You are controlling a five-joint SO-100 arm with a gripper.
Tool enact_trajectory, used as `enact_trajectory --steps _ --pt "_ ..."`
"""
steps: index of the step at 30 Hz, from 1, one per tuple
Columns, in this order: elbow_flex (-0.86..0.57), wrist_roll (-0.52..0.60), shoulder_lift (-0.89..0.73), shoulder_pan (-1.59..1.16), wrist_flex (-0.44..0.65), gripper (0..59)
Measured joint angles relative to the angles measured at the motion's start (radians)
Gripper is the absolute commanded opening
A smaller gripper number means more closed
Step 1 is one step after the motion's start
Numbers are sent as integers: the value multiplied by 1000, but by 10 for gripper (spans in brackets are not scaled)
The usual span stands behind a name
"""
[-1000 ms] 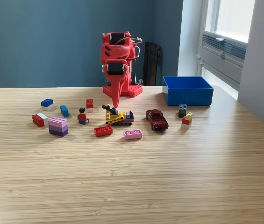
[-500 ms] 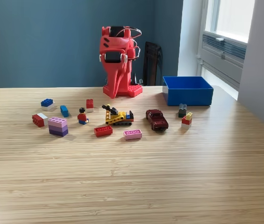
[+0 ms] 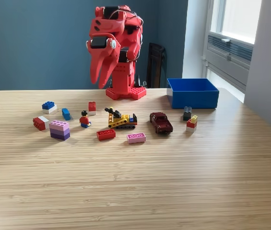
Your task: Grasp a lego block and put it in the bin.
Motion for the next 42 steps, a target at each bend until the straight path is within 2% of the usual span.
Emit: enact_trajectory --steps 9,17,22,30,36,40,42 --pt "-304 72 -382 137 0 175" --pt "-492 133 -715 166 0 194" --pt "-578 155 -881 166 0 229" --pt "-704 163 -1092 166 0 278" --pt "-769 163 -1201 147 -2 294" --pt "-816 163 -1276 133 -2 281" --pt "-839 163 -1318 135 -2 246"
